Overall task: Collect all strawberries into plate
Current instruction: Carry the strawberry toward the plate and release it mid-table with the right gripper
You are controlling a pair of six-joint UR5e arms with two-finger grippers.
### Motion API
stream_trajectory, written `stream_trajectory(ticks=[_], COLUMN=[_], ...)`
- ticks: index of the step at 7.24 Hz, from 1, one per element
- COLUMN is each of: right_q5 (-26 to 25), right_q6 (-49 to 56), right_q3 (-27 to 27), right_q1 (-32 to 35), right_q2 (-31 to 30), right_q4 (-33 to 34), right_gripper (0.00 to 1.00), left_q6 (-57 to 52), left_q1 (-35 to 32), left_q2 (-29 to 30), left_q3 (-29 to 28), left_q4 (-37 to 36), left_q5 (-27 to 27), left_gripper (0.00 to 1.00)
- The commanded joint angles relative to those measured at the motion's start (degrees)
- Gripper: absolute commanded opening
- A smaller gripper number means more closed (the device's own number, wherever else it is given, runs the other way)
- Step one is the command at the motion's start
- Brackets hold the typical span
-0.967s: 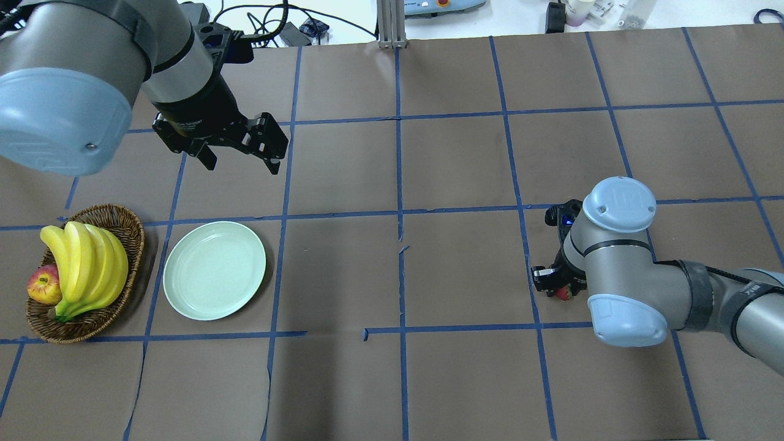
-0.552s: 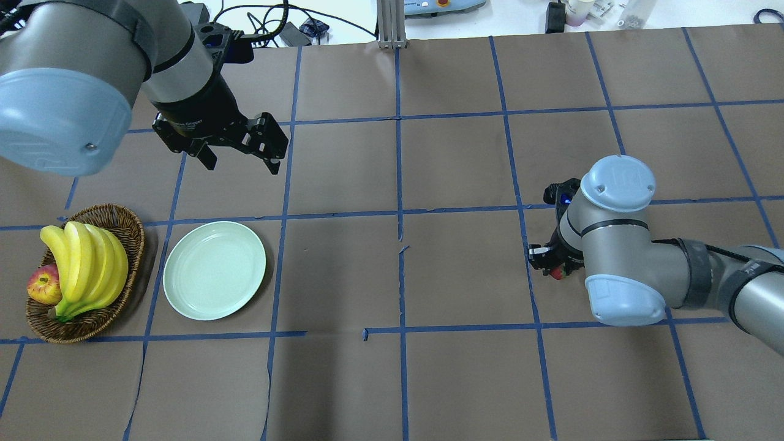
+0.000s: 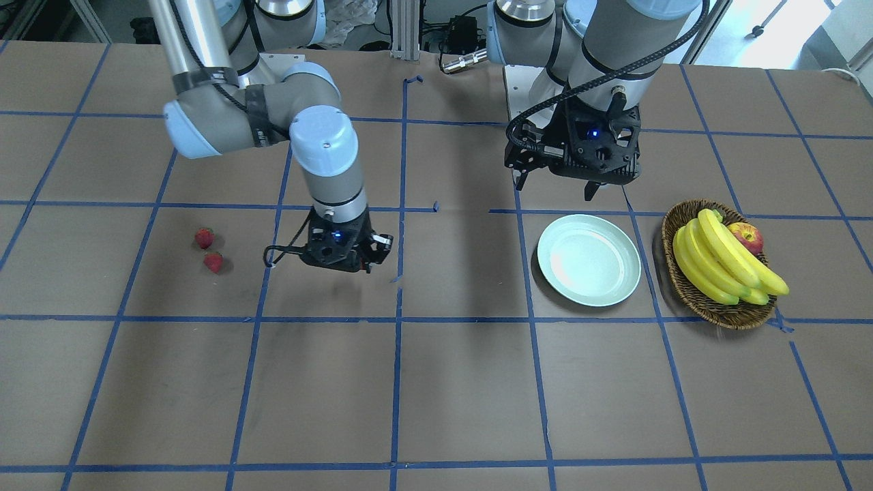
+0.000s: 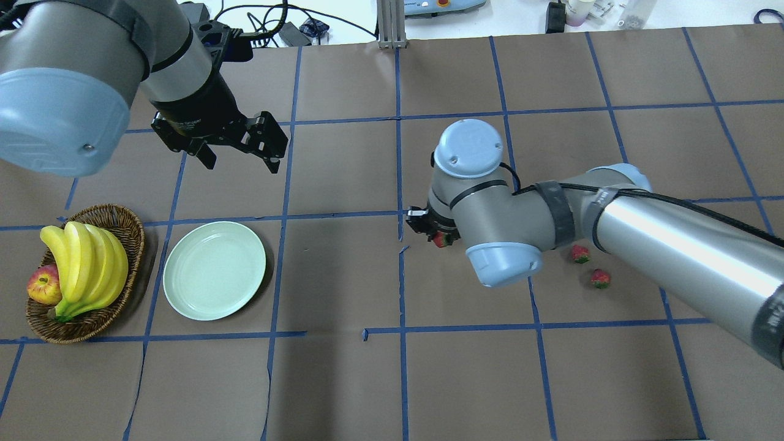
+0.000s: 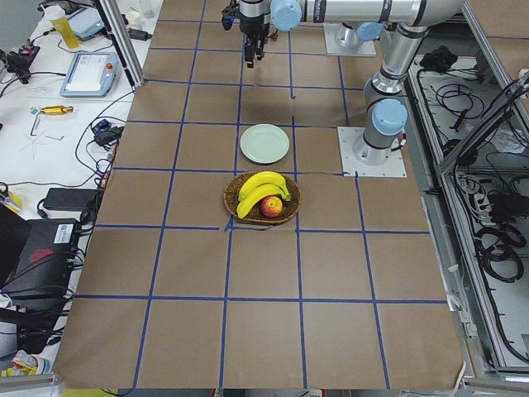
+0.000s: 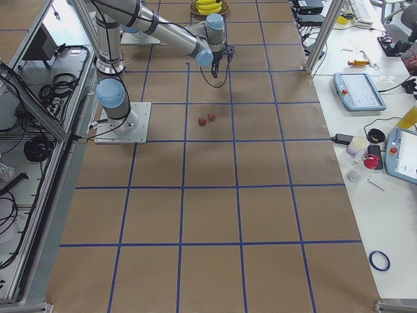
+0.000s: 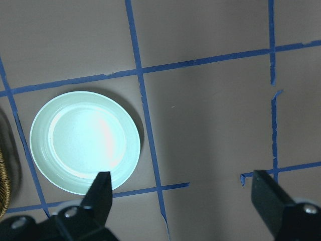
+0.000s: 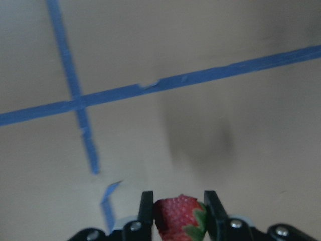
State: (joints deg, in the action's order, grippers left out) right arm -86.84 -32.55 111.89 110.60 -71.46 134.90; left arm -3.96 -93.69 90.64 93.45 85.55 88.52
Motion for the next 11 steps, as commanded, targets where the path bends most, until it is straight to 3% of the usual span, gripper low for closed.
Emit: stream_trajectory(ticks=[1,4,5,6,8,10,11], right_q5=[5.3,4.6,4.4,4.4,1.3,0.3,0.3], right_q6=[-6.5,-5.6,-4.4,-1.9,1.4,4.0,11.6], right_q3=[-2.4,-0.9,1.4,1.5,1.7,1.8,2.0], right_q1=[7.2,10.3,10.3,10.2,7.7,-5.6,-11.1], right_q2=[2.9,4.4,4.3,3.8,1.5,-2.7,-3.0], right_q4=[0.6,-0.2,0.3,0.0,0.4,-1.1,-1.4], right_gripper=[0.0,0.0,0.79,1.0,1.0,1.0,1.0], left_q6=[0.0,0.0,0.0,0.0,0.0,0.0,0.0], left_q1=[0.0,0.0,0.0,0.0,0.0,0.0,0.0], left_q2=[-0.1,0.0,0.0,-0.1,-0.1,0.0,0.1], left_q3=[0.0,0.0,0.1,0.0,0.1,0.1,0.2], left_q4=[0.0,-0.1,-0.1,-0.1,-0.1,-0.1,-0.1], left_q5=[0.0,0.0,0.0,0.0,0.1,0.1,0.1], left_gripper=[1.0,1.0,1.0,1.0,1.0,1.0,1.0])
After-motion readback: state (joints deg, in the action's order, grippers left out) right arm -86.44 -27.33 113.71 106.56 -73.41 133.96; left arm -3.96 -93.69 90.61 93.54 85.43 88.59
